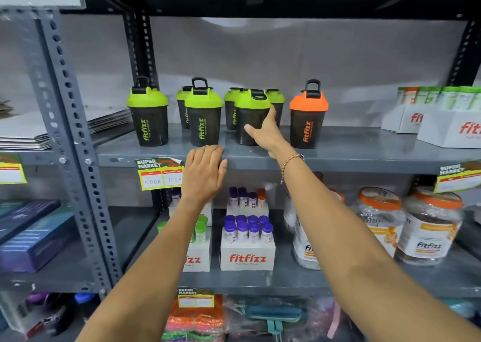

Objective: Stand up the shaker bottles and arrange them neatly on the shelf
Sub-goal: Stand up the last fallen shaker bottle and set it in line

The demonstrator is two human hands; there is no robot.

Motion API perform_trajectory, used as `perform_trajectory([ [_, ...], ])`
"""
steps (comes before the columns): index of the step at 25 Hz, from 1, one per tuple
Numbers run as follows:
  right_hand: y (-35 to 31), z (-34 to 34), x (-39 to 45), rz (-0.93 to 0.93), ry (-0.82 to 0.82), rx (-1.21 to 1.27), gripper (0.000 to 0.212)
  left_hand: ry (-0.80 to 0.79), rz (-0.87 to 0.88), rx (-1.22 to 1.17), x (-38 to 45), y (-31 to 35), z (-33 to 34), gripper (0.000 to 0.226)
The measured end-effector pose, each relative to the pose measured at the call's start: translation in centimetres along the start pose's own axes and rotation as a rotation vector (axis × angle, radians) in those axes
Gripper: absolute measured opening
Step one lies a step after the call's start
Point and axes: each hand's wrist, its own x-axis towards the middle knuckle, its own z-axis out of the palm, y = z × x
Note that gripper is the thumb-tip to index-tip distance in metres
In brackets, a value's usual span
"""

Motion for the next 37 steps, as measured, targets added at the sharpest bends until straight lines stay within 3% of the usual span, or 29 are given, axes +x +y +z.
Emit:
perform_trajectory([
  [5,0.9,-0.3,1.1,0.122,-0.013,0.178,0.114,0.090,0.027,0.024,-0.1,-0.4,0.9,0.036],
  [7,1.1,-0.1,1.2,0.124,-0.051,0.110,0.118,0.129,0.031,0.028,-0.2,-0.4,1.2,0.036],
  [11,1.5,0.4,1.4,0.037,0.116,-0.121,0.117,0.150,0.036,0.014,-0.1,-0.3,1.2,0.036],
  [13,1.5,0.4,1.6,0.054,0.121,-0.165,0.119,0.146,0.033,0.007,-0.1,-0.4,1.1,0.037],
  [18,1.8,-0.2,1.9,0.115,0.113,-0.044,0.081,0.136,0.027,0.002,-0.1,-0.3,1.1,0.037],
  [22,1.4,0.2,1.6,0.123,0.096,-0.191,0.108,0.126,0.018,0.014,-0.1,-0.3,1.1,0.035],
  [26,1.3,-0.2,1.5,0.148,0.020,-0.163,0.106,0.104,0.013,-0.002,-0.2,-0.2,0.8,0.035],
  [30,0.8,0.4,0.9,0.134,0.080,-0.283,0.124,0.065,0.008,-0.007,-0.2,-0.2,0.5,0.035],
  [34,1.1,0.0,1.1,0.137,0.047,-0.139,0.107,0.040,-0.006,-0.031,-0.3,-0.2,0.4,0.037],
  [37,0.9,0.3,0.9,0.125,0.115,-0.212,0.105,0.035,-0.013,-0.039,-0.2,-0.2,0.5,0.038],
])
